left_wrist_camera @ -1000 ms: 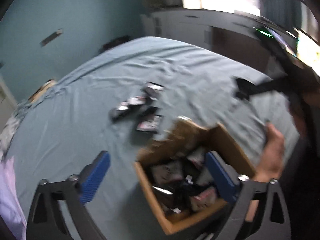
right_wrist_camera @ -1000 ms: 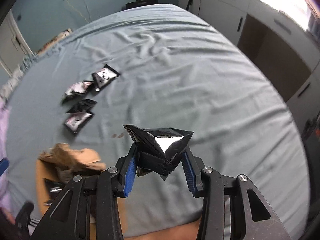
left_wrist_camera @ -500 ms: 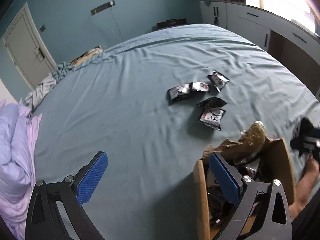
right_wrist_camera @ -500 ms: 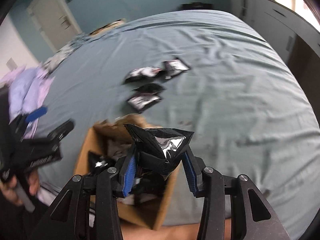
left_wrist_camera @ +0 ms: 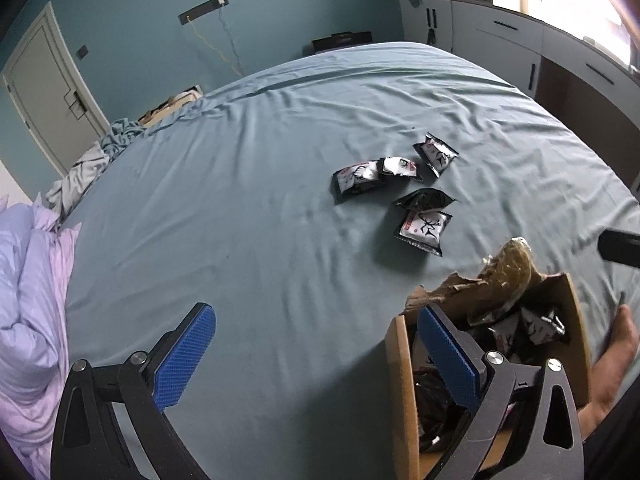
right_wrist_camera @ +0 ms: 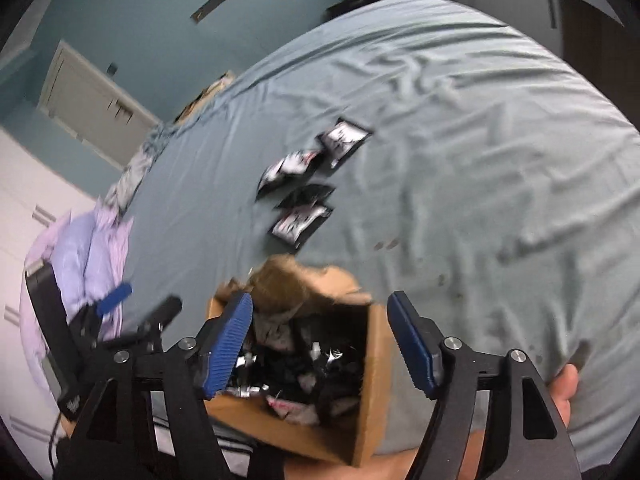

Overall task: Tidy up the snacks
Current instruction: 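Move the right gripper from the box to a black packet on the bed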

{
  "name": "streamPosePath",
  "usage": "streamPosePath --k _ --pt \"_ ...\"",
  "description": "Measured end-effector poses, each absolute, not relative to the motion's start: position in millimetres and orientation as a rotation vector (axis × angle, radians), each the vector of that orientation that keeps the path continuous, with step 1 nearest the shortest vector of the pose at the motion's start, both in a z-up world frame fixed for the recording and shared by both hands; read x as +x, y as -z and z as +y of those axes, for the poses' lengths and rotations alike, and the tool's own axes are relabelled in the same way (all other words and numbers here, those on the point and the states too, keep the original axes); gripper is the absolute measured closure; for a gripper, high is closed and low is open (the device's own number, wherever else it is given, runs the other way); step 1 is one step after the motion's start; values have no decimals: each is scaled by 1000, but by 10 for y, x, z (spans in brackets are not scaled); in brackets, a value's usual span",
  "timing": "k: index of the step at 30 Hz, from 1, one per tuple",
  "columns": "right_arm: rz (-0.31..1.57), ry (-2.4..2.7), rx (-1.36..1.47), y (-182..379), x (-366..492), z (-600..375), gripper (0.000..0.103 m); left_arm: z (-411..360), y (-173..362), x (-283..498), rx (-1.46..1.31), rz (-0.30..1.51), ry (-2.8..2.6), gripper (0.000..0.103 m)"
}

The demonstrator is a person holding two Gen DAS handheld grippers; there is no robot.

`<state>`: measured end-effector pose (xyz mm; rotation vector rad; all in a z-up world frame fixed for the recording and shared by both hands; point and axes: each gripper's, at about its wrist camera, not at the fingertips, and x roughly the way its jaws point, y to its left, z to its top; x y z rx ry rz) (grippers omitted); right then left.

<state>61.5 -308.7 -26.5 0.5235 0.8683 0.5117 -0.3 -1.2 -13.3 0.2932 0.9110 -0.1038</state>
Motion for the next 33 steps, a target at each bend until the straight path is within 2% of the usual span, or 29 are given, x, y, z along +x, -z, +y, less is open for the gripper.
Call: streamPosePath --k 10,19,26,33 --pt "902 -475 473 266 623 -2936 29 0 146 5 286 917 91 0" --pt "987 -209 525 404 748 -3145 29 -45 108 -30 316 895 76 0" --pt "1036 -107 410 390 833 -3028 29 -66 128 -12 332 903 66 0" --pt "936 -72 243 155 933 -2995 29 -63 162 39 329 919 44 0"
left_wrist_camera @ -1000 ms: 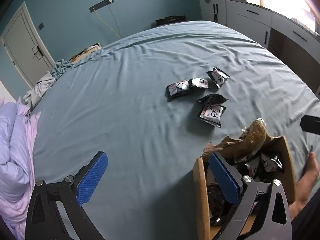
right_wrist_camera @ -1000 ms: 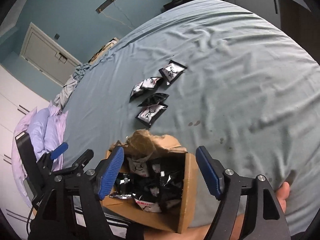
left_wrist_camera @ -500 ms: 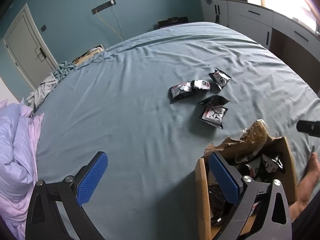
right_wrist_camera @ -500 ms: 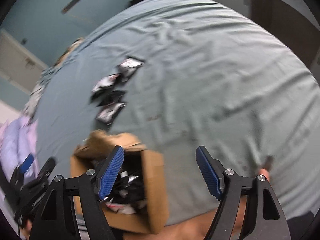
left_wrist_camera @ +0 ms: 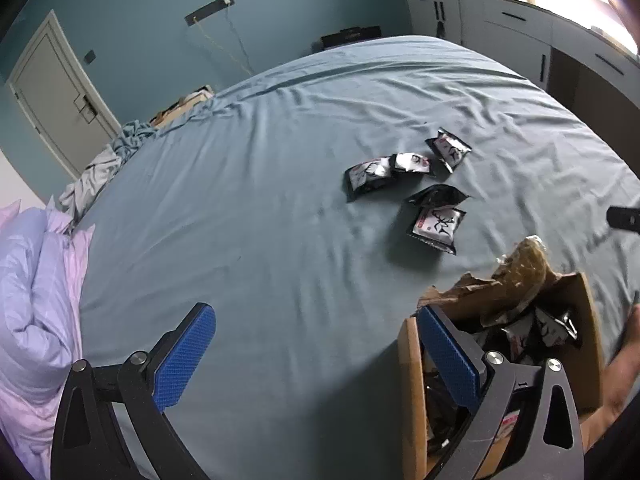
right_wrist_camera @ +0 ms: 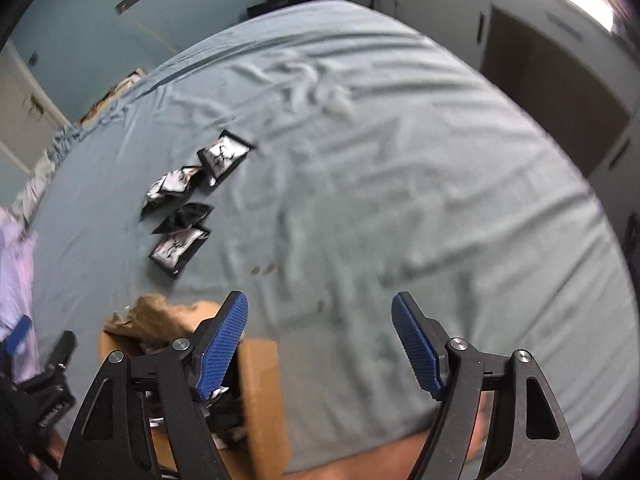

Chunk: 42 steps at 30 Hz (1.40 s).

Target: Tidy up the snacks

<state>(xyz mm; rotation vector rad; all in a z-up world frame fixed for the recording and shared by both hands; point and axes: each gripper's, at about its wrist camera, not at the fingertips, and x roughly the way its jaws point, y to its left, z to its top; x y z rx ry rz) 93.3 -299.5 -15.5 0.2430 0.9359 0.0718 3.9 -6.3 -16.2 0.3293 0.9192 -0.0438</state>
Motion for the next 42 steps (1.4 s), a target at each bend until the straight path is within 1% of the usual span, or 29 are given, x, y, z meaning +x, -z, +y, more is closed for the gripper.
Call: streamPosePath --k 3,9,13,15,17,22,28,32,33,34,35,36,38,39,40,42 --pt "941 -20 194 161 1040 -2969 29 -49 171 69 318 929 37 0" --pt "1092 -290 401 379 1340 -2829 29 -16 179 170 262 952 51 0" --pt "1121 -360 463 426 1549 -2695 29 9 223 249 208 996 78 0" --pt "1107 -366 420 403 1673 -2637 29 16 282 294 184 1040 104 0" --pt "1075 -348 308 353 1788 -2487 29 20 334 330 164 1073 113 0" --pt "1000 -407 83 275 2012 -2044 29 27 356 377 127 1092 121 0" --pt "1011 -551 -120 301 2276 -1316 29 -27 443 429 172 1091 121 0" --pt "1052 -553 -250 506 2445 -961 29 -111 473 521 224 1059 138 0" --pt "1057 -537 -252 540 2494 -921 39 -132 468 538 236 1049 147 0" --pt "1070 -534 -230 575 2538 -935 52 -169 456 562 251 1032 167 0" --pt "1089 -538 -176 595 2581 -981 57 -219 425 599 265 1004 198 0" --pt "1114 -543 -95 601 2636 -1069 63 -279 390 658 279 971 227 0" --pt "1154 -557 26 586 2700 -1251 69 -422 374 830 297 967 297 0" --pt "1153 -545 52 560 2699 -1336 77 -496 396 923 292 987 354 0" --pt "1147 -522 65 526 2686 -1418 80 -589 435 1019 292 1011 412 0" --pt "1132 -491 108 402 2598 -1661 80 -753 506 1151 330 1019 446 0"
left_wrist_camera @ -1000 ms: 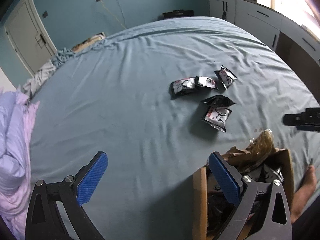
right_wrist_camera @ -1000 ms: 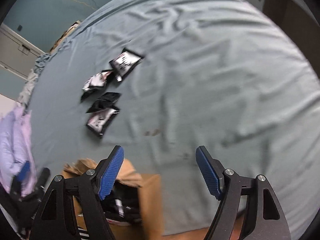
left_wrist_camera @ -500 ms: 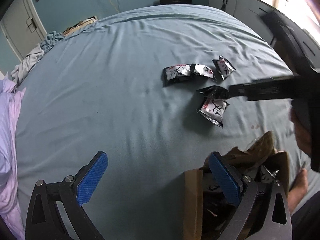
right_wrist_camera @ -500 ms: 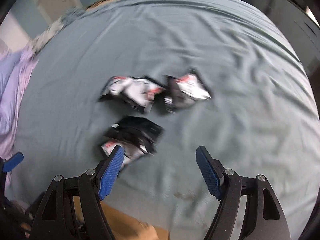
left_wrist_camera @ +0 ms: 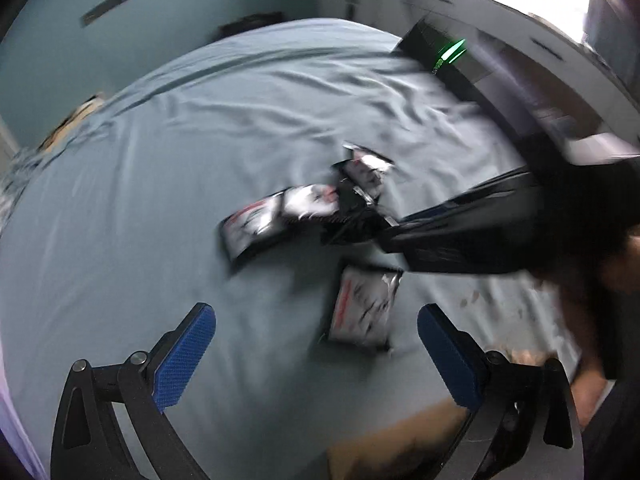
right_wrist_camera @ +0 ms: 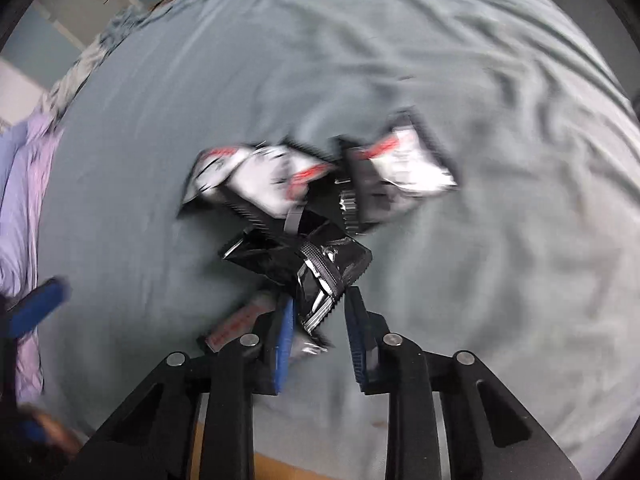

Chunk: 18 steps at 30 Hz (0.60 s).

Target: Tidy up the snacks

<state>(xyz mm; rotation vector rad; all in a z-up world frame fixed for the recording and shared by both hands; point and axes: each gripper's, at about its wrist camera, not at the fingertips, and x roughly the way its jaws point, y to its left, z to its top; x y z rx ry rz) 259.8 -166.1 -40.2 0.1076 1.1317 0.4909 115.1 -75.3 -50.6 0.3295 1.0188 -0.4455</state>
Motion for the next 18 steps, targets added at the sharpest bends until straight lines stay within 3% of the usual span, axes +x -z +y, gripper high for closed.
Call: streamPosePath --k 2,3,6,8,10,12,14,15,18 --pt "1116 -468 165 252 2455 -1919 82 -958 631 1292 408 1037 462 0" --pt "1111 -457 182 190 2394 -2028 97 -1018 697 1350 427 1064 472 0" --pt "1067 -399 287 27 2102 -2493 98 -1093 1017 1537 436 1231 452 1" --pt "1054 -357 332 61 1929 -2735 98 -1031 1197 1634 393 1338 438 11" --pt "1073 -309 357 187 1717 -2907 98 -904 1236 1695 301 1384 433 38" --pt "1131 -257 394 376 1573 -3106 98 -781 1177 1695 288 1363 384 58" --pt "1185 -227 492 547 1468 -3310 98 -656 1113 1668 229 1360 373 60" --pt "1189 -221 537 574 1461 -3354 98 -592 1066 1644 202 1347 363 67" --pt "1154 -170 673 637 1432 -3487 98 -403 825 1493 157 1260 327 67"
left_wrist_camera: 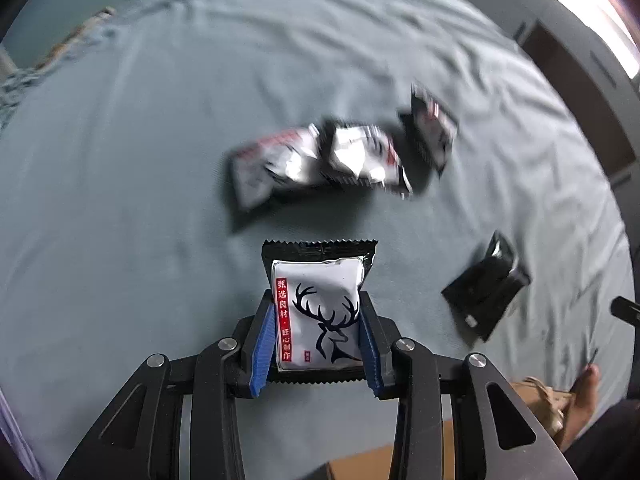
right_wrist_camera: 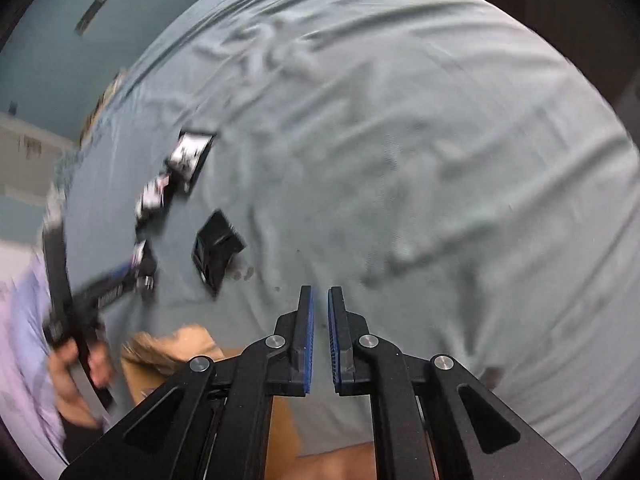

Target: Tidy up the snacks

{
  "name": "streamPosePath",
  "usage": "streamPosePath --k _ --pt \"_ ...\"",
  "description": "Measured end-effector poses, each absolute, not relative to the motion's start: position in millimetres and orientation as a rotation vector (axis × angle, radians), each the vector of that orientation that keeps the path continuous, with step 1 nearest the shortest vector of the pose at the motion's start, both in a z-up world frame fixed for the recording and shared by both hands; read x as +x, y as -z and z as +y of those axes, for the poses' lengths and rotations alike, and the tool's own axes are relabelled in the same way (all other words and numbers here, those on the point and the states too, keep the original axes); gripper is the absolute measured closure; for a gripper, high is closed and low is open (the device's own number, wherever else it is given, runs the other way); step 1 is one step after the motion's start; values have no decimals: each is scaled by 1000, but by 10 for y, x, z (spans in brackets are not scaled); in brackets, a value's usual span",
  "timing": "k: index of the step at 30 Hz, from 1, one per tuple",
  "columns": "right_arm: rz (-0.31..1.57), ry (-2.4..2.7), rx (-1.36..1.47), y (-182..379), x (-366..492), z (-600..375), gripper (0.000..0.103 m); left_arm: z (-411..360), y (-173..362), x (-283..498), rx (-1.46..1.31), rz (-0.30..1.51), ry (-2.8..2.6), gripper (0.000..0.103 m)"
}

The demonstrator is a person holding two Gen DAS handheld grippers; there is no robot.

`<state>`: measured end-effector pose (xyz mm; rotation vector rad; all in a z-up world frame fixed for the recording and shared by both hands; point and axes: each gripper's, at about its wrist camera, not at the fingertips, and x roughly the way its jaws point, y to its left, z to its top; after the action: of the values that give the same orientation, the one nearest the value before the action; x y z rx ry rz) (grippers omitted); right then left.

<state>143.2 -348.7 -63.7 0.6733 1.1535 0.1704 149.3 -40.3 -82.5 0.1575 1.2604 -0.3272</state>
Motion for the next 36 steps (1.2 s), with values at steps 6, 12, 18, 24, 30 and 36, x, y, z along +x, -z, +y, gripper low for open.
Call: streamPosePath --k 6,12,18,24,30,36 --pt "1115 -180 679 644 1525 -3339 97 -164 79 875 102 1081 403 67" --pt "1204 -414 557 850 1904 -2810 79 -298 -5 207 103 1050 544 66" --pt "1162 -416 412 860 2082 -2472 68 -730 185 -346 350 1024 602 54" --pt "1158 -409 338 957 2213 -2215 59 -924 240 -374 484 923 573 14" --pt "1223 -495 226 993 2355 -1884 21 -699 308 23 369 948 400 14" --pt "1209 -433 -85 1014 2288 -1541 32 -469 347 285 342 912 150 14"
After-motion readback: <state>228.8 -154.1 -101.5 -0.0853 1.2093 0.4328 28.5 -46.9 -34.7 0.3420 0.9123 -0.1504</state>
